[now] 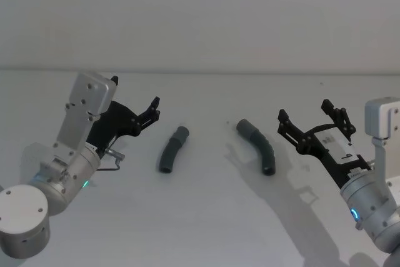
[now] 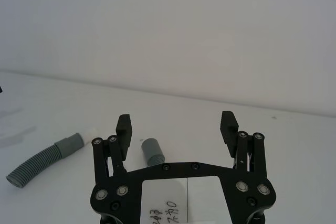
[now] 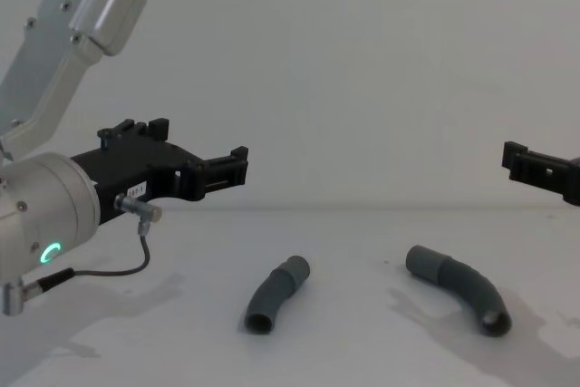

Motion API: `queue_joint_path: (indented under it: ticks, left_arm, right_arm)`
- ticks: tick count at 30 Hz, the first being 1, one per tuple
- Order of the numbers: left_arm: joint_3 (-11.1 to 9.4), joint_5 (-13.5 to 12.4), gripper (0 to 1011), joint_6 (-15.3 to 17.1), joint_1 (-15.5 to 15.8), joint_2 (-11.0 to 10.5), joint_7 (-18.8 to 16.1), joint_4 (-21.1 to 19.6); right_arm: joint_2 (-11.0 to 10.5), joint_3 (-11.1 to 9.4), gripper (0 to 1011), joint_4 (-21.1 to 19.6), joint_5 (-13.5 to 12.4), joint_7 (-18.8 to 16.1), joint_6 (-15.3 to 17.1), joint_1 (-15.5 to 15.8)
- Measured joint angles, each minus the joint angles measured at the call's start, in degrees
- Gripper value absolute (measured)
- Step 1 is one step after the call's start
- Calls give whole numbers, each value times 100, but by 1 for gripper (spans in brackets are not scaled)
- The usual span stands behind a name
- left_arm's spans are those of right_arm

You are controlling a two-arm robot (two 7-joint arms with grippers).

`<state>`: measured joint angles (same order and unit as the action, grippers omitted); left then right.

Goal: Use both hands to pick up one end of the pipe from the table, align the ends, and insert them.

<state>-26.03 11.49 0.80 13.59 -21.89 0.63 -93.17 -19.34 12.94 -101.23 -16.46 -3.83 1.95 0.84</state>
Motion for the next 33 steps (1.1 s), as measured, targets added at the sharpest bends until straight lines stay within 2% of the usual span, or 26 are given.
queue_joint_path:
  ticks: [7, 17, 20, 23, 25, 26, 28, 30, 32, 33]
  left_arm:
    - [-4, -3, 1001, 57, 10, 5, 14, -10]
    - [-74, 0, 1001, 693, 123, -7, 163, -132]
    - [-108, 13, 1001, 1064, 184, -17, 236, -184]
    - [-132, 21, 1001, 1294, 230, -26, 278, -217]
    - [-162, 36, 1001, 1639, 295, -28, 333, -249]
    - [-162, 36, 1001, 1639, 295, -28, 333, -249]
    - [-189, 52, 1001, 1973, 370, -18, 379, -267]
    - [-196, 55, 1001, 2051, 391, -12, 389, -268]
    - [-232, 64, 1001, 2402, 482, 23, 427, -266]
    - [-241, 64, 1001, 2465, 503, 34, 434, -262]
  right_arm:
    - [0, 0, 1001, 0, 0, 0, 0, 0]
    - [0, 0, 1001, 0, 0, 0, 0, 0]
    - [0, 0, 1001, 0, 0, 0, 0, 0]
    - [0, 0, 1001, 0, 0, 0, 0, 0]
    - [0, 0, 1001, 0, 0, 0, 0, 0]
    - [0, 0, 1001, 0, 0, 0, 0, 0]
    - [0, 0, 1001, 0, 0, 0, 0, 0]
    - [0, 0, 1001, 0, 0, 0, 0, 0]
    - [0, 0, 1001, 0, 0, 0, 0, 0]
    - [0, 0, 1001, 0, 0, 0, 0, 0]
